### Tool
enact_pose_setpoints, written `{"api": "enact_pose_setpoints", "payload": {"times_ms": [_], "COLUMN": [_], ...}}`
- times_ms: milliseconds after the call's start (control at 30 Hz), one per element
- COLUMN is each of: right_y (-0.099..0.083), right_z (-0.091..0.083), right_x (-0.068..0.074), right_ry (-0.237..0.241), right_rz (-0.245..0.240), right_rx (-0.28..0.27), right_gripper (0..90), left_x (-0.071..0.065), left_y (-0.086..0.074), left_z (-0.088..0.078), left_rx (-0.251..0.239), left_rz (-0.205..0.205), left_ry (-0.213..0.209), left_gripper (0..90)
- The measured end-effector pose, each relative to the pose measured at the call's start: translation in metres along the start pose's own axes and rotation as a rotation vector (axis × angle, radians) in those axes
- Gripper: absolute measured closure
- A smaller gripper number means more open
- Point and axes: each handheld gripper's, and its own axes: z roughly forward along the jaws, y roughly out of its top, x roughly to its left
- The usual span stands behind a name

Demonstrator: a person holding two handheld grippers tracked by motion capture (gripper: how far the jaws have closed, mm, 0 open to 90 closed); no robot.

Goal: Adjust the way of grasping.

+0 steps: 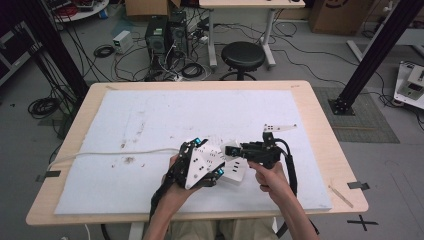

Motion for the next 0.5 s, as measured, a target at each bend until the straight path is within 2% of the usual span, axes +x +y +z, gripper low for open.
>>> {"api": "enact_pose_setpoints", "payload": {"times_ms": [67,100,233,267,300,367,400,433,500], "right_y": [0.0,0.0,0.0,0.0,0.0,0.0,0.0,0.0,0.0], "right_z": [-0.002,-0.002,-0.008,-0.008,-0.01,-0.012,-0.012,-0.014,-0.015], "right_x": [-0.001,-0.001,-0.002,-0.002,-0.001,-0.001,-0.001,-0.001,0.0], "right_ry": [-0.021,-0.021,-0.055,-0.055,-0.065,-0.077,-0.077,-0.093,-0.1], "right_rz": [-0.015,-0.015,-0.037,-0.037,-0.042,-0.049,-0.049,-0.068,-0.066], "right_rx": [-0.004,-0.004,-0.022,-0.022,-0.021,-0.018,-0.018,-0.026,-0.024], "right_gripper": [63.1,63.1,63.1,63.1,63.1,63.1,63.1,63.1,63.2], "left_x": [0.004,0.004,0.016,0.016,0.021,0.021,0.027,0.029,0.031], "left_y": [-0.003,-0.003,-0.012,-0.012,-0.016,-0.016,-0.021,-0.022,-0.023], "left_z": [-0.004,-0.004,-0.013,-0.013,-0.017,-0.017,-0.024,-0.026,-0.028], "left_rx": [-0.004,-0.004,-0.014,-0.014,-0.006,-0.006,0.002,0.002,0.002], "left_rz": [-0.026,-0.026,-0.113,-0.113,-0.13,-0.13,-0.154,-0.161,-0.168], "left_ry": [0.009,0.009,0.018,0.018,0.022,0.022,0.033,0.041,0.046], "left_gripper": [19.9,19.9,19.9,19.9,19.9,19.9,19.9,19.9,19.9]}}
